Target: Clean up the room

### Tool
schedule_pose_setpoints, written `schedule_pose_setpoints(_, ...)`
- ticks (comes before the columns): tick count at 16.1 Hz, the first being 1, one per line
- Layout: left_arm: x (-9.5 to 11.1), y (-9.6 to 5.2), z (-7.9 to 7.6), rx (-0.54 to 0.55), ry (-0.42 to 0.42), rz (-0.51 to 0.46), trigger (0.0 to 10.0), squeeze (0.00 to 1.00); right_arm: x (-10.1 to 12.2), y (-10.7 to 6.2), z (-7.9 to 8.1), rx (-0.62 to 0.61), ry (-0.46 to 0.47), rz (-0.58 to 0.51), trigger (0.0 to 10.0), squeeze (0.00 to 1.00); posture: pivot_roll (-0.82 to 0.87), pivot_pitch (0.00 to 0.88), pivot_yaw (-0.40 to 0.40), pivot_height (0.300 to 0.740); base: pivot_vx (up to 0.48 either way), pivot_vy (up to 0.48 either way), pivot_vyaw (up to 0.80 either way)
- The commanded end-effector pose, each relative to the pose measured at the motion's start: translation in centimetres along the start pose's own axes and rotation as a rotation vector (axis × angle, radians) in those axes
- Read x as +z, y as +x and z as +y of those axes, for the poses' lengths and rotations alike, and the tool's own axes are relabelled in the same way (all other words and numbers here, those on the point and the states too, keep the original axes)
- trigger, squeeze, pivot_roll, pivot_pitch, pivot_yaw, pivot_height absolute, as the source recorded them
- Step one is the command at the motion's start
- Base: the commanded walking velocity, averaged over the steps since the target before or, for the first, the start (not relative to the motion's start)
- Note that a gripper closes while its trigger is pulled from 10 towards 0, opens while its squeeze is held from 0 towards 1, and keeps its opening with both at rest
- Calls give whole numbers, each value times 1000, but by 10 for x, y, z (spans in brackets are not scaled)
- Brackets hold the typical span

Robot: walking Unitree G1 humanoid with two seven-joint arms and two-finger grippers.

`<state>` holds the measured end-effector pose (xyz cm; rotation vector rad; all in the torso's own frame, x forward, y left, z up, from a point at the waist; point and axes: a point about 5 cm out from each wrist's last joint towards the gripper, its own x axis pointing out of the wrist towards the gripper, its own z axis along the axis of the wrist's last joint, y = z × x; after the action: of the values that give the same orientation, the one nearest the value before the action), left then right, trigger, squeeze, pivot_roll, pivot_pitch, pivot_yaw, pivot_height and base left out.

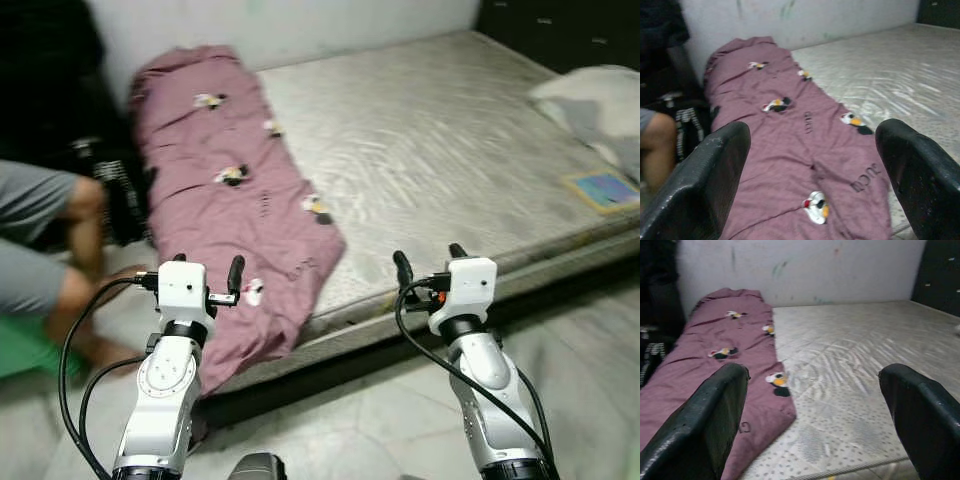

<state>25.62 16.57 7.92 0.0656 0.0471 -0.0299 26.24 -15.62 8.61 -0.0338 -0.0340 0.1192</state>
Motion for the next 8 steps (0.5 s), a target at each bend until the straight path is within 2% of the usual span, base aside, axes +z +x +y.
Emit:
schedule_pose_setpoints(1,-1,-1,1,-4,2,6,10000,0,4,1,0,10,-5,-17,10000,0,-62,0,67,740,0,0,488)
schedule_pose_setpoints(2,-1,0,1,-5,2,5,10000,0,3,1,0,12,-7,-15,10000,0,-62,0,66,740,0,0,406)
schedule_pose_setpoints(8,-6,-5,-7,-53,-19,17,10000,0,3,0,-1,8,5,-15,10000,0,-66,0,66,740,0,0,0)
